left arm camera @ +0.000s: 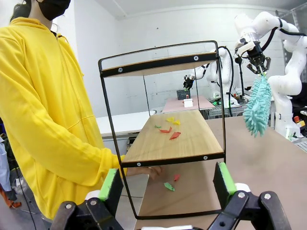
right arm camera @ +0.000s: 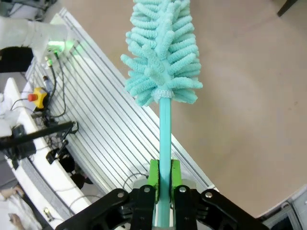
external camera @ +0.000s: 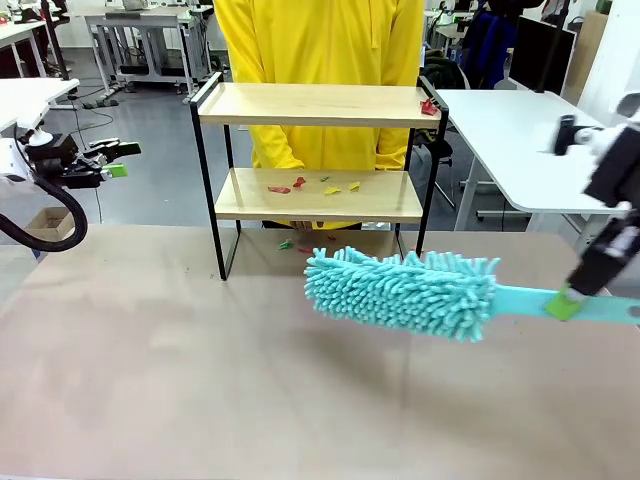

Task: Clean the shelf.
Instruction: Clean the specific section of the Shelf indicated by the human with the Duster.

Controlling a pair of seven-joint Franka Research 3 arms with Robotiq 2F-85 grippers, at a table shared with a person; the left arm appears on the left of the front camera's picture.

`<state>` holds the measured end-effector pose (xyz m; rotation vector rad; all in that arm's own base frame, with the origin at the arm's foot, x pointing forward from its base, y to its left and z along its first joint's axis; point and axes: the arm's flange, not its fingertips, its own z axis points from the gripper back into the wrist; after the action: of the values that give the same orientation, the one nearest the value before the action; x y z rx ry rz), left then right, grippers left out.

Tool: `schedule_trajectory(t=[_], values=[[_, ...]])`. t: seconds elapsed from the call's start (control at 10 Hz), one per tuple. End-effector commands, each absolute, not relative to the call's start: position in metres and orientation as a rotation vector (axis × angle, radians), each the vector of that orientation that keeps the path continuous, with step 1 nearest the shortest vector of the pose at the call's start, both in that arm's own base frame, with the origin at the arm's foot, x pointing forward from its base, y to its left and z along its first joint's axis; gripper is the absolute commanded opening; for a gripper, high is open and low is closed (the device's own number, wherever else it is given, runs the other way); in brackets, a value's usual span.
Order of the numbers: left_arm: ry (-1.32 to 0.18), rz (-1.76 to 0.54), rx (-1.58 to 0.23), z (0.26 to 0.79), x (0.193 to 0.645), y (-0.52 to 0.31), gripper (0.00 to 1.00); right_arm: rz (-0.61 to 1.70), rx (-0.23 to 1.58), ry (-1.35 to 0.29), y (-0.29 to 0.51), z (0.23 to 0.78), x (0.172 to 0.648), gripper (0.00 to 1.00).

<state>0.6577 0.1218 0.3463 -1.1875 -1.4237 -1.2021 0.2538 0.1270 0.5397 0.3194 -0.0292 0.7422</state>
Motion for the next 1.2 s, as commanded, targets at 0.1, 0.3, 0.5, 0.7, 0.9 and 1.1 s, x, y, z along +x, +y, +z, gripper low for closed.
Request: schedule_trajectory(t=[0.1, 0.3, 0.5, 0.7, 0.9, 1.1], values=[[-1.426, -1.209, -1.195, 0.348, 0.656, 0.122, 1.00, 0.587, 0.284, -0.052, 0.211, 0.510, 0.274, 0.13], [-1.426, -1.209, -1.195, 0.348, 0.656, 0.122, 1.00, 0.497, 0.278, -0.139, 0.252, 0.489, 0.288, 0.13], [-1.426, -1.209, -1.195, 0.348, 0.656, 0.122, 1.00, 0.401, 0.315, -0.213, 0.273, 0.478, 0.297, 0.13], [-1.426, -1.209, -1.195, 0.348, 0.656, 0.122, 1.00, 0.464, 0.277, -0.167, 0.261, 0.479, 0.293, 0.13], [-1.426, -1.209, -1.195, 0.348, 0.656, 0.122, 1.00, 0.464, 0.277, -0.167, 0.261, 0.479, 0.293, 0.13], [-1.426, -1.209, -1.195, 0.348, 0.656, 0.122, 1.00, 0.455, 0.289, -0.166, 0.264, 0.476, 0.296, 0.13]])
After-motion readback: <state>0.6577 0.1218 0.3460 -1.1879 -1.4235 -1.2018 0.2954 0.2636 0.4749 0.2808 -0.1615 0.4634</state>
